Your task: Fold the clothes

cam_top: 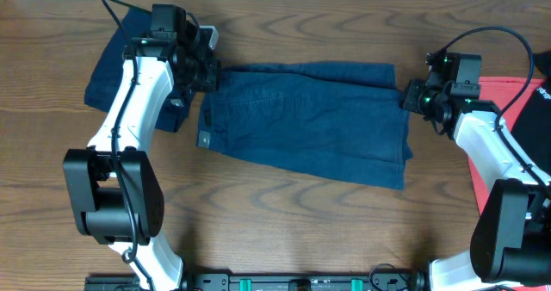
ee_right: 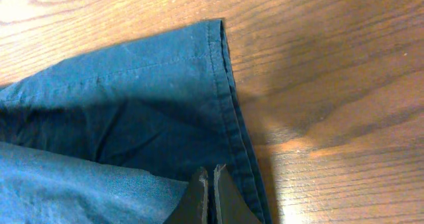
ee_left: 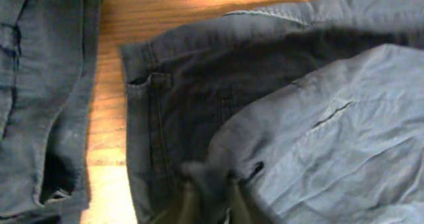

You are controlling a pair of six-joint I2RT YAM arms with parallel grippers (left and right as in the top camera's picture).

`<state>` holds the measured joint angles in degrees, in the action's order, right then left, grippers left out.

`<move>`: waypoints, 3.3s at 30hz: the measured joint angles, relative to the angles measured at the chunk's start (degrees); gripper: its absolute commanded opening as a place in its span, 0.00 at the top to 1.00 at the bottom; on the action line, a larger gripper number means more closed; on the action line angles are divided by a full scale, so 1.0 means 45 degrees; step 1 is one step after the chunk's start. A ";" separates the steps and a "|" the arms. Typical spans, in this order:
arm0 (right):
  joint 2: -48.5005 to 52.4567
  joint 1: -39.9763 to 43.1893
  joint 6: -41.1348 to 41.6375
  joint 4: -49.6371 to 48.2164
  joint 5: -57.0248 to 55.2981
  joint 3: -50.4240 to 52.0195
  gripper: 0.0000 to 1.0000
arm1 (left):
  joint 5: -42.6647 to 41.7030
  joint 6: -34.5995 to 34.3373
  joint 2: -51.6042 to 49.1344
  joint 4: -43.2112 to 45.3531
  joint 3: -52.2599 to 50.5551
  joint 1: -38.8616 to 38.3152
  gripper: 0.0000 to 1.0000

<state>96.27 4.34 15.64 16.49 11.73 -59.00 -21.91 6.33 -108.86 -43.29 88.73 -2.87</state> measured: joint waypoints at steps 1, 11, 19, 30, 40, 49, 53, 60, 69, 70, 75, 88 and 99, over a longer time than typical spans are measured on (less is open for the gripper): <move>0.0000 0.0000 0.0000 0.0000 0.0000 0.0000 0.99 | 0.0010 -0.0005 0.0000 0.0015 0.0000 0.0000 0.85; 0.0000 0.0000 0.0000 0.0005 -0.0053 0.0000 0.99 | 0.0015 0.0087 0.0000 0.0044 0.0000 0.0000 0.94; 0.0000 0.0000 0.0000 0.0005 -0.0053 0.0000 0.99 | 0.0466 0.0350 -0.0121 0.2089 -0.0034 -0.0044 0.50; 0.0000 0.0000 0.0000 0.0194 -0.0058 0.0000 0.99 | 0.0923 0.0321 -0.3099 0.4129 -0.0073 -0.0058 0.41; 0.0000 0.0000 -0.0005 0.0189 -0.0044 0.0000 0.99 | 0.0874 -0.0049 -0.3410 0.4104 -0.0083 -0.0102 0.94; -0.0015 0.0029 -0.0544 0.0102 -0.0588 0.0000 0.99 | 0.0903 -0.0121 -0.1307 0.1574 -0.0102 -0.0087 0.94; -0.0534 0.0214 -0.0733 0.0491 -0.0597 0.0000 0.99 | 0.0850 -0.0121 0.0777 0.0170 -0.0107 -0.0097 0.94; -0.3274 0.0272 -0.0816 0.2924 -0.0563 -0.0005 0.99 | 0.0714 -0.0136 0.3774 -0.3079 -0.0102 -0.0126 0.94; -0.5678 0.0437 -0.0170 0.8160 -0.0223 0.0029 0.99 | 0.0865 -0.0865 0.4809 -0.7781 -0.0112 -0.0087 0.94; -0.5916 0.0437 -0.0165 0.8578 -0.0223 0.0034 0.99 | 0.0869 -0.0899 0.4809 -0.8131 -0.0126 -0.0083 0.94; -0.7223 0.0437 -0.0121 0.9666 -0.0228 0.0034 0.99 | 0.0913 -0.1083 0.4809 -0.9102 -0.0131 -0.0073 0.94; -0.7810 0.0437 -0.0107 0.2521 -0.0393 0.0063 0.99 | 0.0578 -0.1098 0.4804 -0.1467 -0.0243 -0.0656 0.94; -0.4974 0.0471 -0.0044 0.0816 -0.1214 0.0049 0.99 | 0.0525 -0.1069 0.3288 0.2006 -0.0209 -0.0981 0.94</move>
<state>73.89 6.46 15.44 20.16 6.26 -58.78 -19.55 1.52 -94.06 -34.26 87.79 -7.29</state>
